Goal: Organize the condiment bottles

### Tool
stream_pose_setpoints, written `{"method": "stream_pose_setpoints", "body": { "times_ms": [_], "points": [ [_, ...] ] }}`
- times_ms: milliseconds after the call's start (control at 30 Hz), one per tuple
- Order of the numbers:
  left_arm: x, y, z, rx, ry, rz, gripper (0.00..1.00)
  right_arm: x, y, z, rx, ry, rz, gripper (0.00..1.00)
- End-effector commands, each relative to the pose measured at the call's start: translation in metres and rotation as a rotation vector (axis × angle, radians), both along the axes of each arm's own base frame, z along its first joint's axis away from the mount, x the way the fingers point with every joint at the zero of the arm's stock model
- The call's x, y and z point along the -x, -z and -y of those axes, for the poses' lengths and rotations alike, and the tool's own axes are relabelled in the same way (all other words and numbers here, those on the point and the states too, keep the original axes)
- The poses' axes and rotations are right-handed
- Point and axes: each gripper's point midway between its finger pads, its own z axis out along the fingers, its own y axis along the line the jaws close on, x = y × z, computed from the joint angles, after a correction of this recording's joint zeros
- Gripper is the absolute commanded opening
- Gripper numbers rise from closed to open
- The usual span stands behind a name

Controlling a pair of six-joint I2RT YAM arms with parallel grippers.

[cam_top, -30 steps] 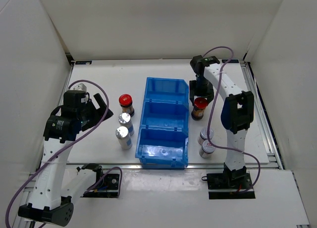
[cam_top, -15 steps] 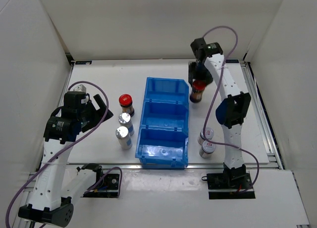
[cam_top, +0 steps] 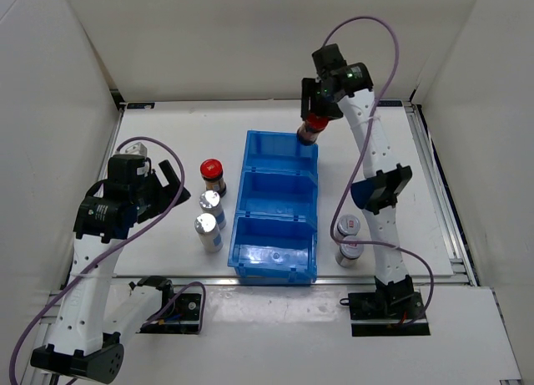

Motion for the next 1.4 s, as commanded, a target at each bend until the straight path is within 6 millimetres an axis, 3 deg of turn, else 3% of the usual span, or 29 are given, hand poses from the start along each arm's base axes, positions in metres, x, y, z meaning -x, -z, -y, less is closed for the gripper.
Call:
{"method": "stream_pose_setpoints", "body": {
  "times_ms": [0,233,500,733,833,900,933,967,1033,1067,1133,1300,1367],
  "points": [
    [0.001,-0.006,-0.002,-0.022,0.014,0.019,0.99,0.062,0.011,-0.001,0.073,-0.051,-0.192,0.0],
    [0.0,-0.006,-0.006,-0.043,0.006,0.023,0.99,0.066,0.013,-0.006,0.13,-0.075,-0.177,0.0],
    [-0.001,-0.004,-0.006,-0.044,0.007,0.014,0.99,0.063,0.061,-0.003,0.216,-0.075,-0.297,0.0],
    [-0.006,-0.007,-0.007,-0.049,-0.003,0.034,0.99,0.061,0.103,-0.012,0.245,-0.094,-0.391,0.01],
    [-0.012,-0.009,-0.005,-0.04,0.004,0.048,0.99,0.06,0.112,-0.017,0.231,-0.102,-0.405,0.09],
    [-0.016,-0.009,-0.004,-0.046,0.01,0.052,0.99,0.06,0.112,-0.017,0.231,-0.102,-0.405,0.22],
    [-0.018,-0.011,-0.004,-0.052,0.016,0.055,0.99,0.061,0.114,-0.016,0.237,-0.103,-0.416,0.3],
    [-0.02,-0.012,-0.004,-0.051,0.016,0.064,0.99,0.062,0.116,-0.016,0.241,-0.103,-0.424,0.47],
    [-0.028,-0.017,-0.005,-0.065,0.016,0.072,0.99,0.064,0.105,-0.013,0.238,-0.09,-0.404,0.69],
    [-0.029,-0.017,-0.008,-0.083,0.012,0.074,0.99,0.066,0.098,-0.012,0.233,-0.09,-0.395,0.87],
    [-0.04,-0.02,-0.008,-0.1,0.013,0.091,0.99,0.068,0.086,-0.011,0.239,-0.081,-0.366,1.0],
    [-0.069,-0.037,-0.011,-0.162,0.043,0.199,0.99,0.079,0.02,-0.008,0.168,-0.06,-0.22,1.0],
    [-0.09,-0.05,0.0,-0.163,0.116,0.3,0.99,0.086,-0.01,-0.005,0.126,-0.05,-0.152,1.0]
  ]
}}
